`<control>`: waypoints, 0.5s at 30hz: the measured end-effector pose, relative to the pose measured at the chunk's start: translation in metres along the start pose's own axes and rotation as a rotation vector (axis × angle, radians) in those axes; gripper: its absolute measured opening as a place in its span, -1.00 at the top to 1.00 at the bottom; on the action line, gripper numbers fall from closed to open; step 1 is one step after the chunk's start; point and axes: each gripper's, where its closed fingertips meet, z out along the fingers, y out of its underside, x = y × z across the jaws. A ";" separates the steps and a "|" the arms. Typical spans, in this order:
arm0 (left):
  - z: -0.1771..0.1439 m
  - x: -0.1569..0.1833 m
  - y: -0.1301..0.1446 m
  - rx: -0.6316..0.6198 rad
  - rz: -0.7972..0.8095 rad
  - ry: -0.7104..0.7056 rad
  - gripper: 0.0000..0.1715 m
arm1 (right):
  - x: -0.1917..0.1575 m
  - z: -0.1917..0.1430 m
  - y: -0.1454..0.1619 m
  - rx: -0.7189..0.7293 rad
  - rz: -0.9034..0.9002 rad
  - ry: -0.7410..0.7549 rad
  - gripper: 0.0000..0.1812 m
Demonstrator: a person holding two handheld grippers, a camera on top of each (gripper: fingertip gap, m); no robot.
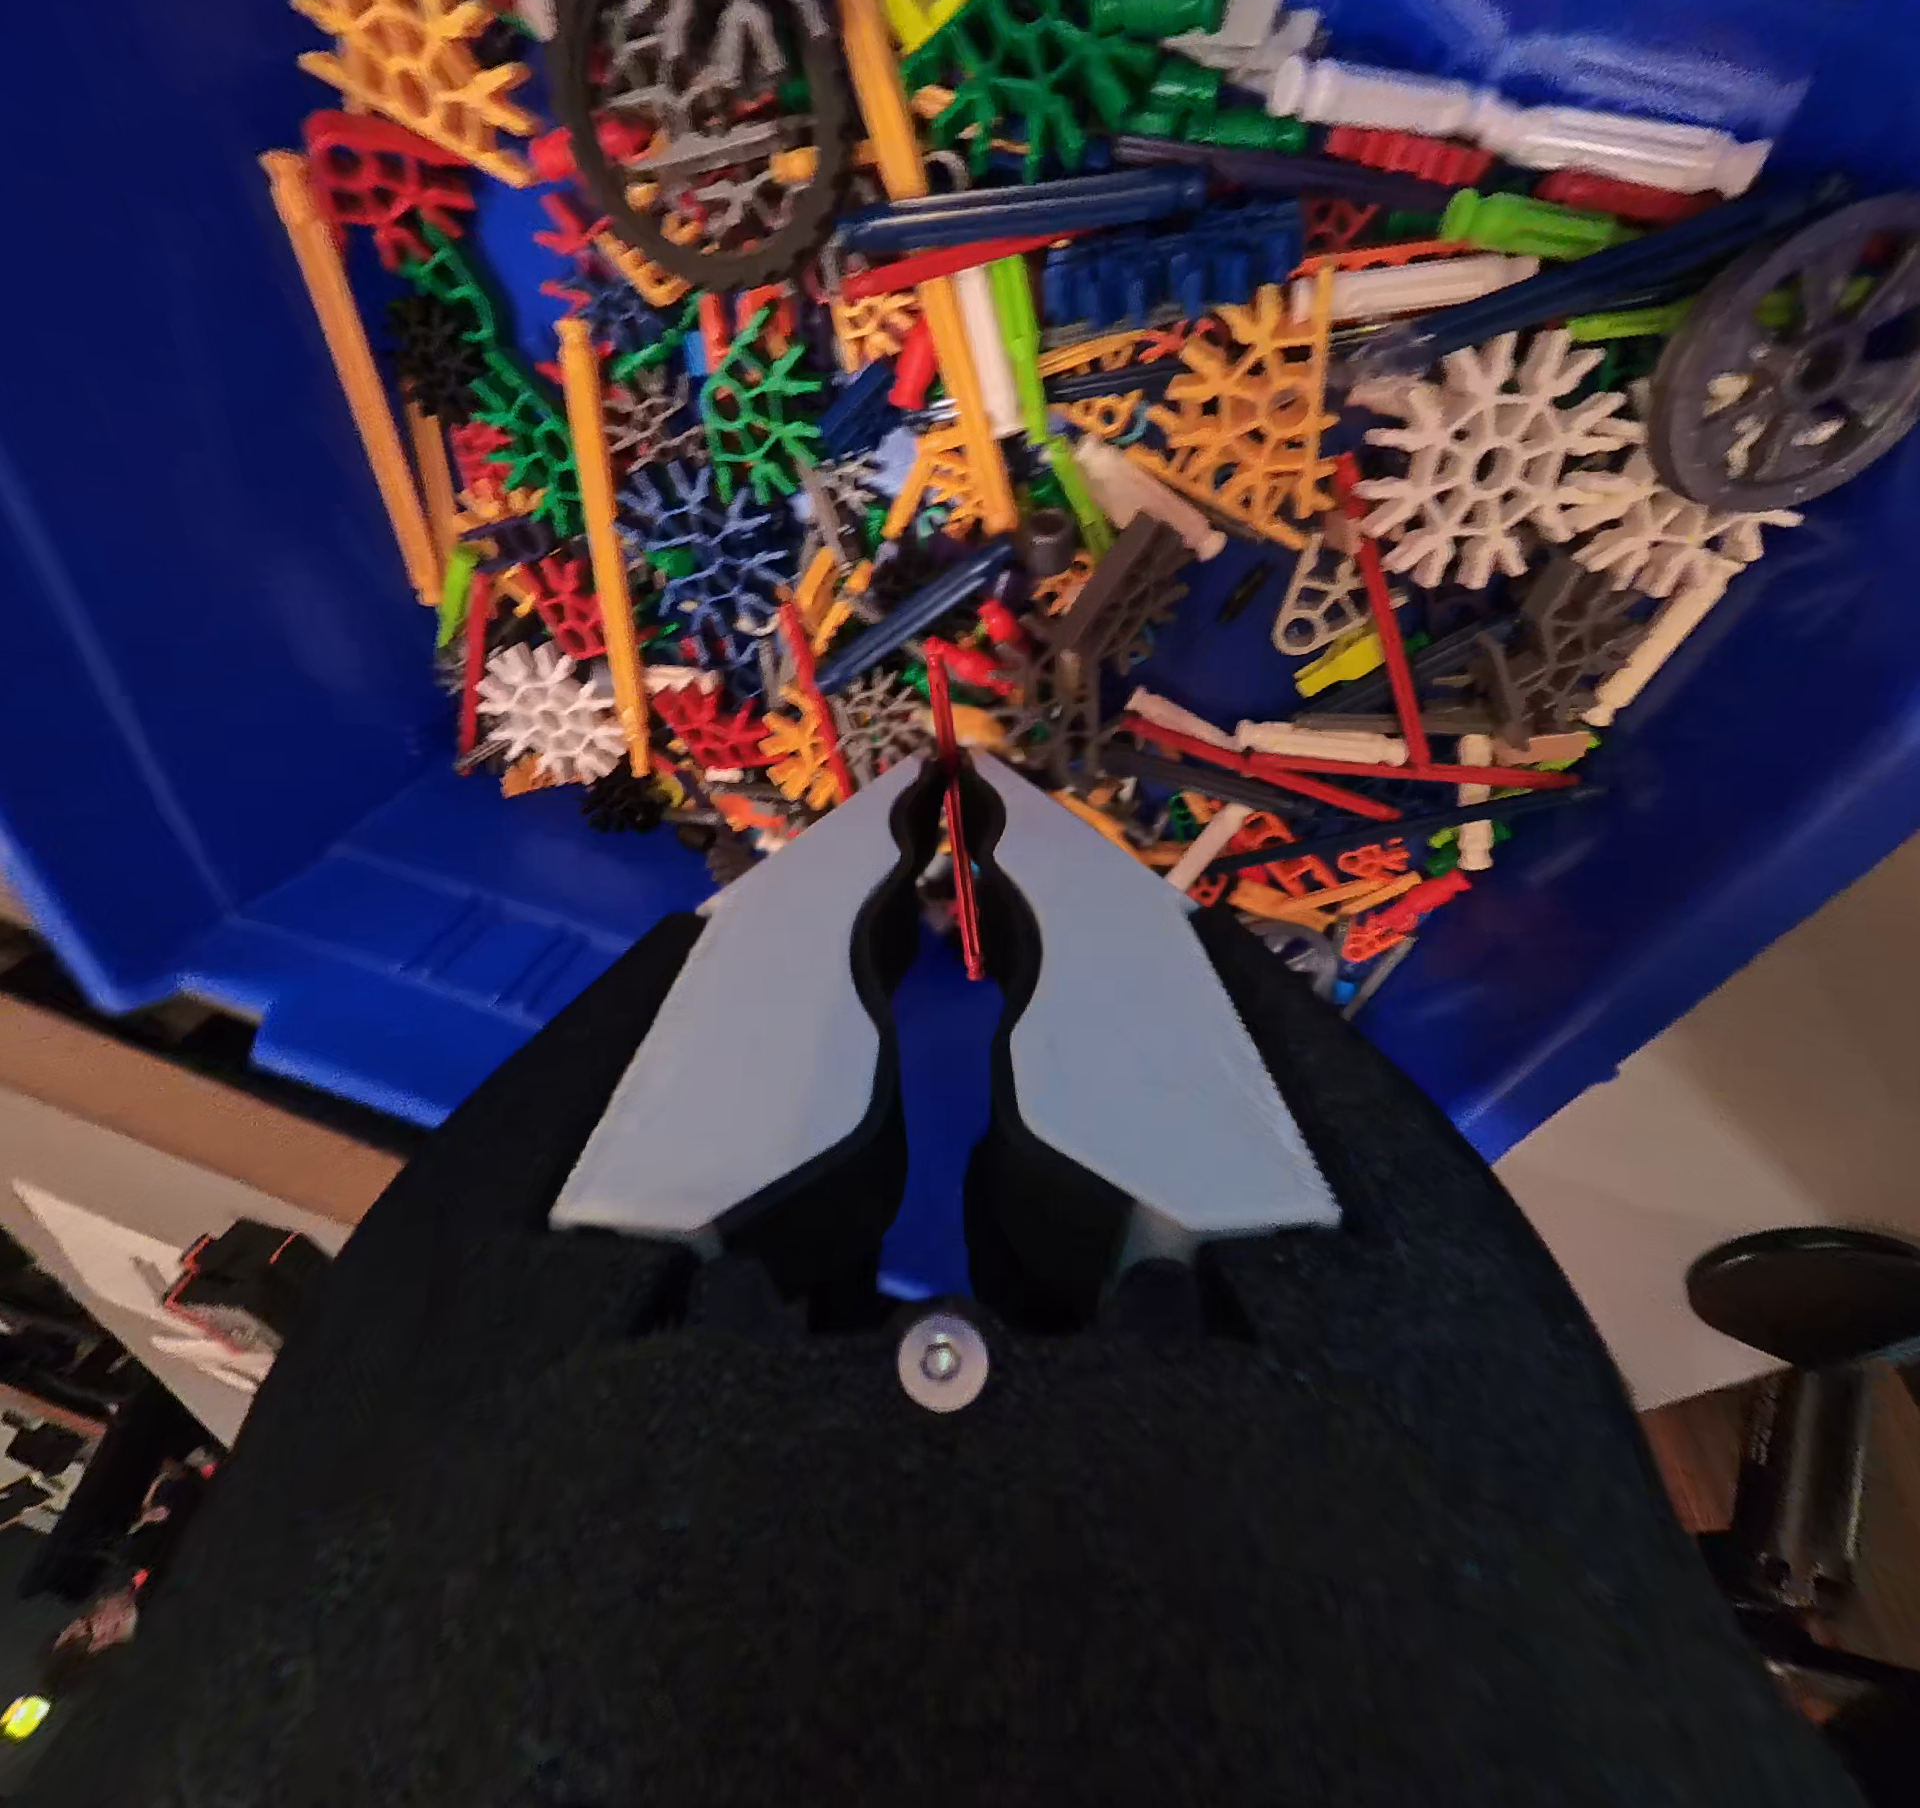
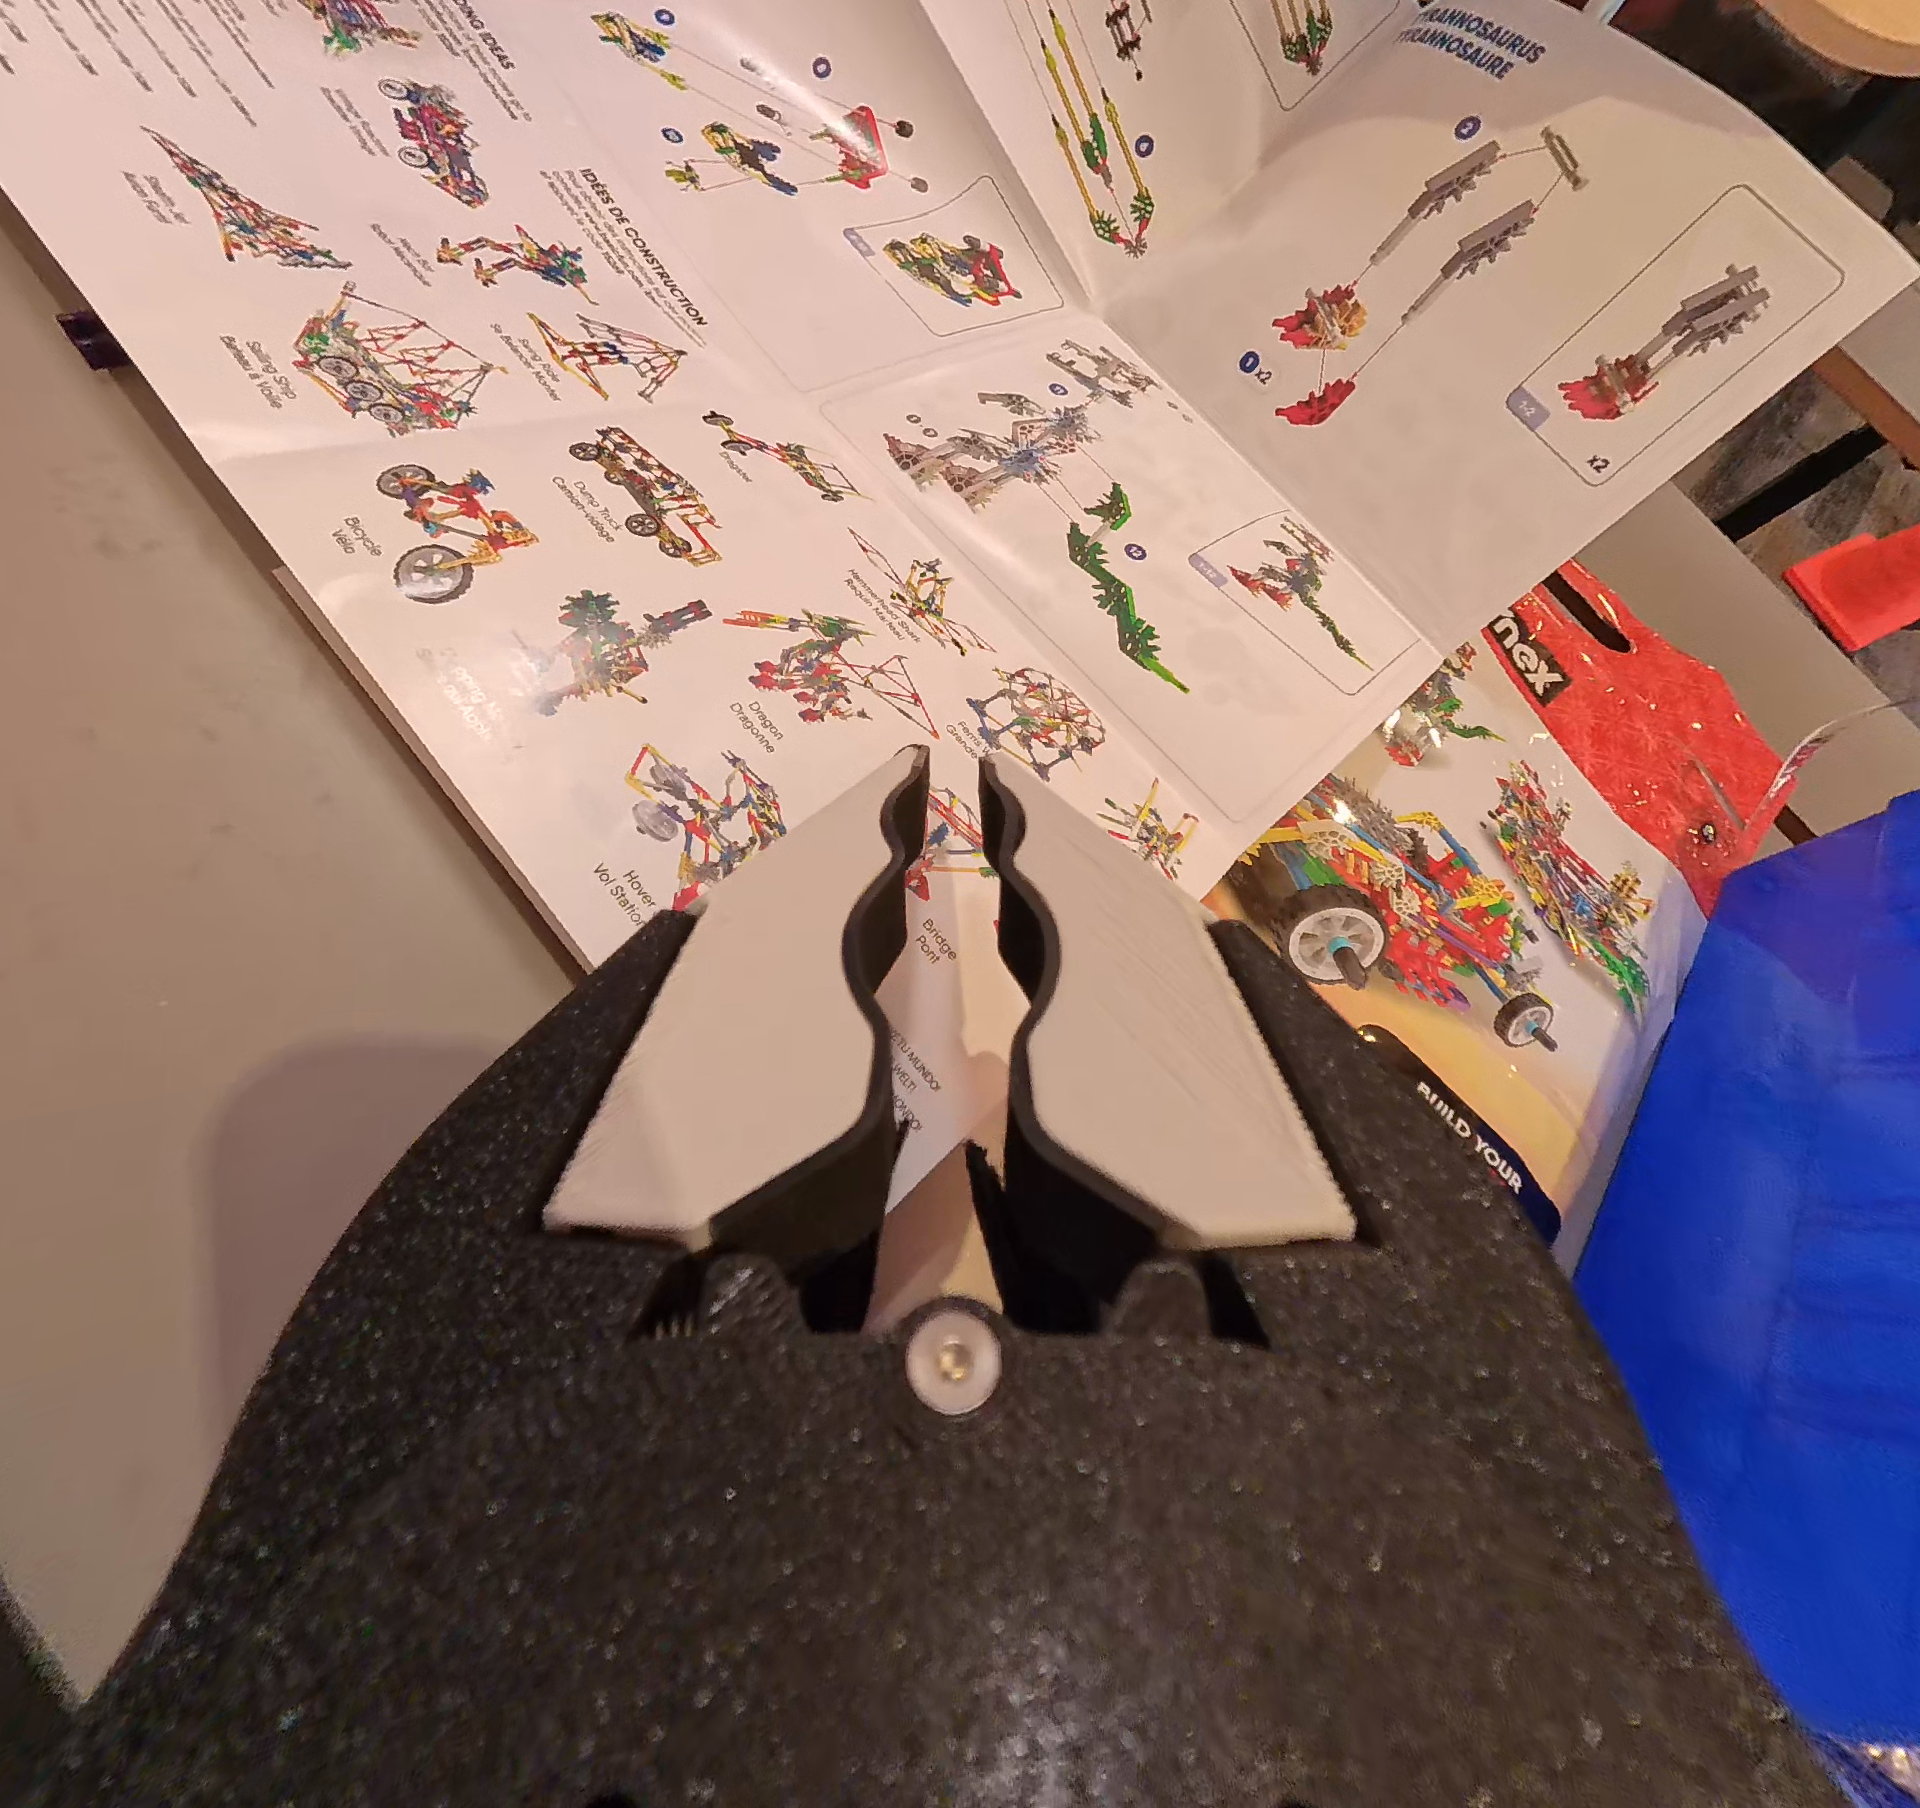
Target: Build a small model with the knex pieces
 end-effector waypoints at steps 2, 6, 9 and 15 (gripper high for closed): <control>-0.004 -0.008 0.005 0.010 -0.028 -0.016 1.00 | 0.000 0.001 0.000 -0.001 0.000 -0.001 0.89; -0.003 -0.013 0.016 -0.016 -0.036 -0.016 0.99 | 0.001 0.002 0.002 -0.010 0.001 0.001 0.90; 0.002 -0.004 0.019 -0.035 -0.017 0.034 0.97 | 0.001 0.003 0.004 -0.015 -0.001 0.002 0.90; 0.009 -0.013 0.005 -0.003 0.010 0.004 0.76 | 0.002 0.005 0.006 -0.022 0.000 0.007 0.90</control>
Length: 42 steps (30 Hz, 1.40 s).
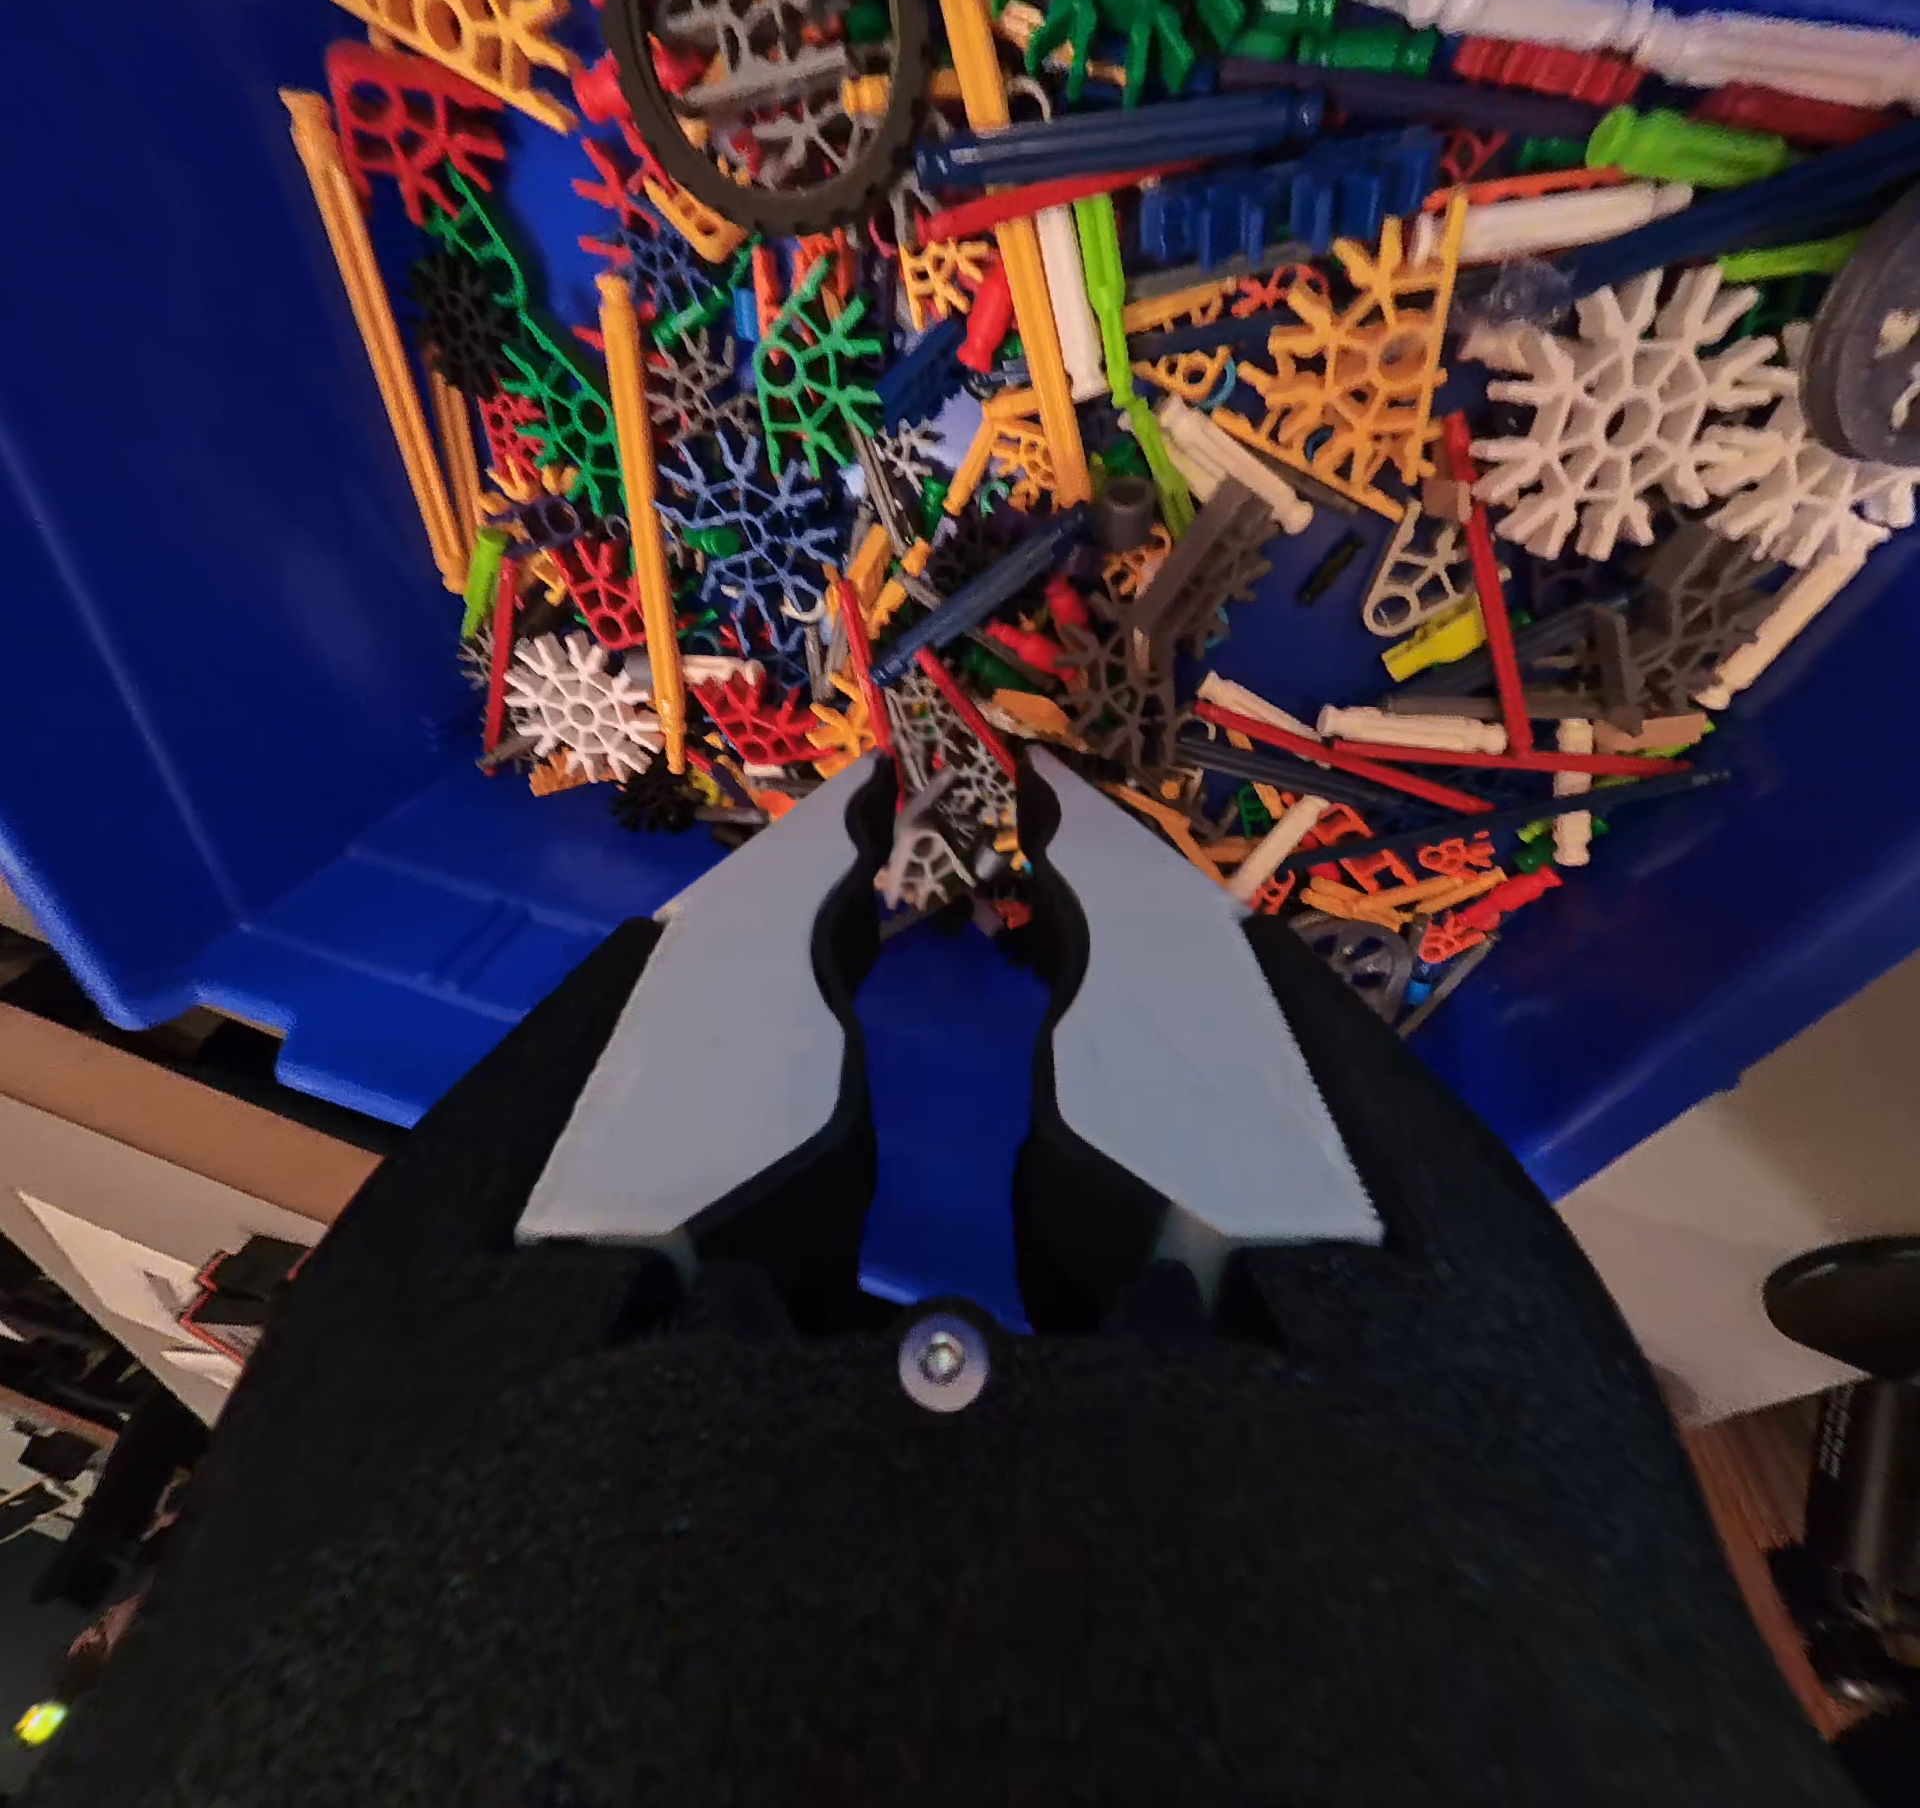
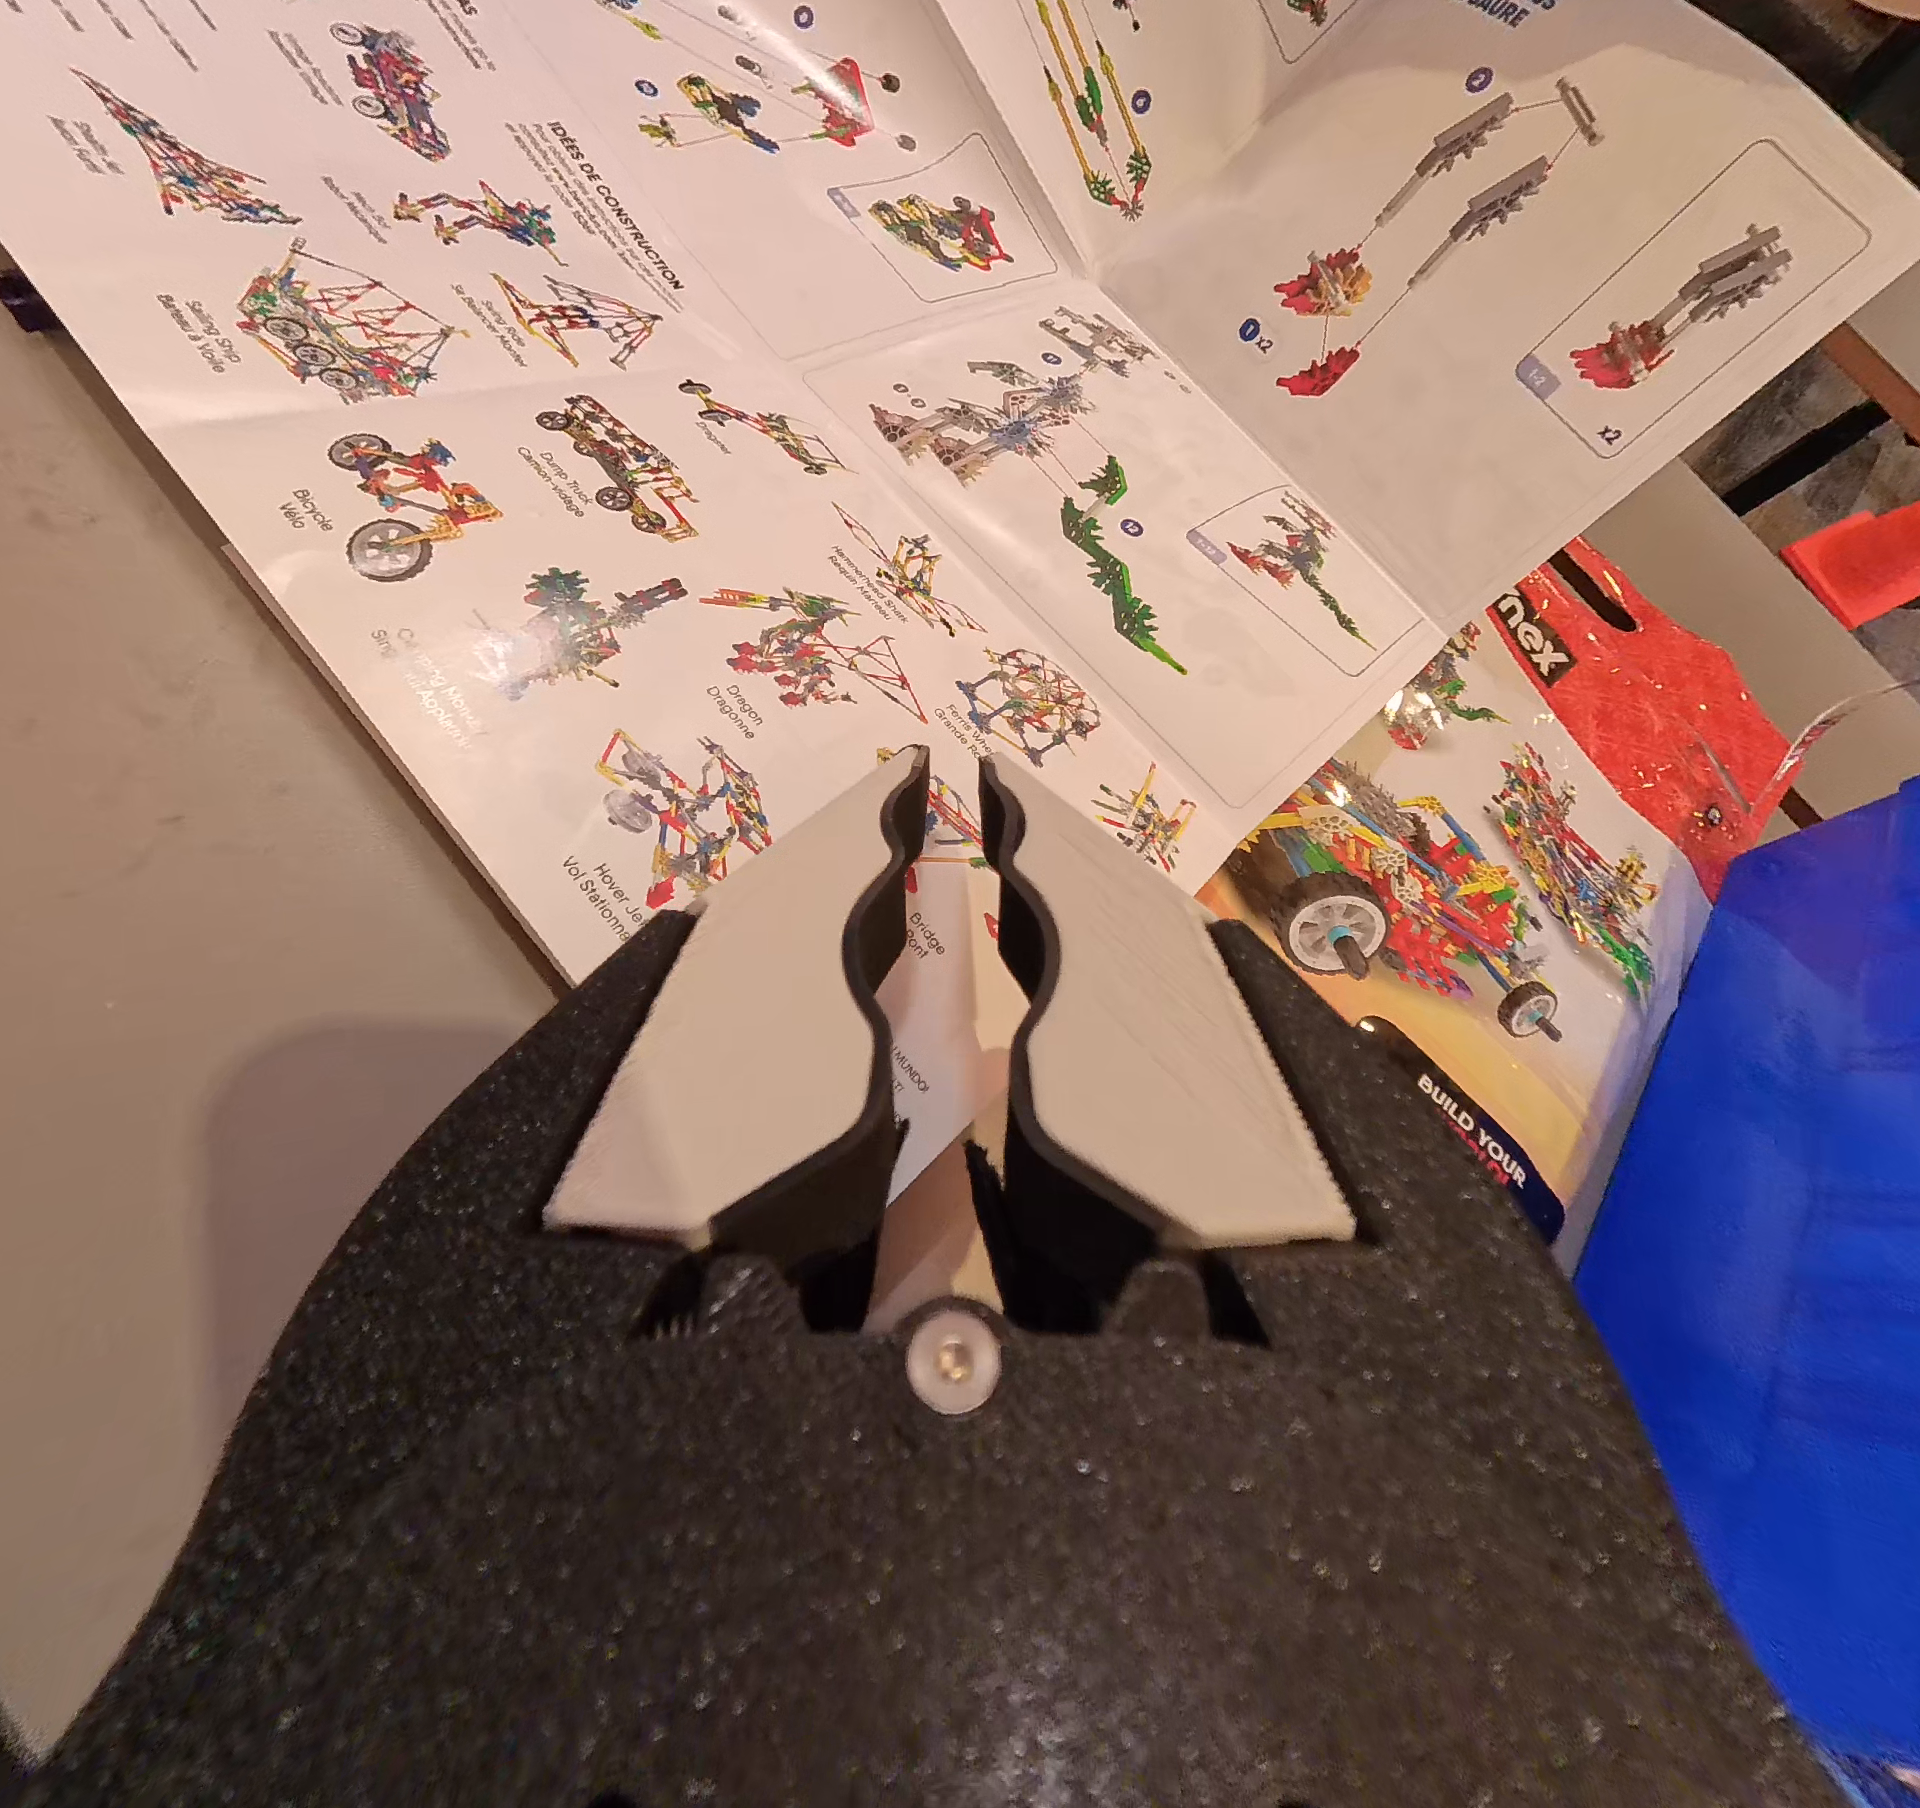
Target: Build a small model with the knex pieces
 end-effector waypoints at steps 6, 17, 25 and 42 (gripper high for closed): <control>0.007 -0.025 -0.006 -0.016 0.002 -0.060 0.83 | -0.001 0.003 0.002 -0.009 -0.004 -0.006 0.90; 0.028 -0.025 0.009 -0.164 0.035 0.111 0.81 | -0.002 0.004 0.004 -0.015 -0.001 -0.016 0.90; 0.030 -0.017 0.016 -0.197 0.039 0.197 0.89 | -0.001 0.002 0.004 -0.007 0.004 -0.020 0.90; -0.091 -0.016 -0.061 0.456 -0.095 0.134 0.97 | 0.012 -0.015 -0.016 0.090 0.052 0.013 0.87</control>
